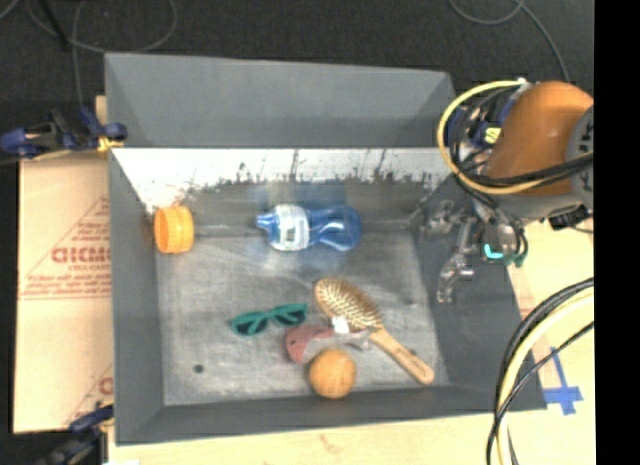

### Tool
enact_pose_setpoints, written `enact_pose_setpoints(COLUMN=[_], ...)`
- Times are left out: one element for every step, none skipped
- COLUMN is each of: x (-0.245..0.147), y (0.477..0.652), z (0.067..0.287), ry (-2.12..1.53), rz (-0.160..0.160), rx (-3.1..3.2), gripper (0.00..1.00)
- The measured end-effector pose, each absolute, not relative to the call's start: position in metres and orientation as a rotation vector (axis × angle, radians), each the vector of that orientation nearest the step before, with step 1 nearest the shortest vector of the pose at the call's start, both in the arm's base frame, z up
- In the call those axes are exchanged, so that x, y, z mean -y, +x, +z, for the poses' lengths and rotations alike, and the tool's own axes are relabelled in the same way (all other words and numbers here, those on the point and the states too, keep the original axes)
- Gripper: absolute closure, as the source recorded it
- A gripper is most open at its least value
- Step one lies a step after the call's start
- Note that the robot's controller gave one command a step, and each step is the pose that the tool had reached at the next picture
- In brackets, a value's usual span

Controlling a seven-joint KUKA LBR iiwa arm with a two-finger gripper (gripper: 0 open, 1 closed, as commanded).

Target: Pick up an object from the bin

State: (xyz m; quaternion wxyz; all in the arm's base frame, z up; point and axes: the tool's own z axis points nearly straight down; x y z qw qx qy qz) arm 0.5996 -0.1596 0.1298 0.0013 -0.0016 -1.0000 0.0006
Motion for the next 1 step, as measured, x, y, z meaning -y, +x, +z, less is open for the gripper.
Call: enact_pose_setpoints(x=[0.1594], y=[0.6017], z=[0.1336], ry=[0.000], rz=[0.005], rx=[3.146], gripper=[0.00])
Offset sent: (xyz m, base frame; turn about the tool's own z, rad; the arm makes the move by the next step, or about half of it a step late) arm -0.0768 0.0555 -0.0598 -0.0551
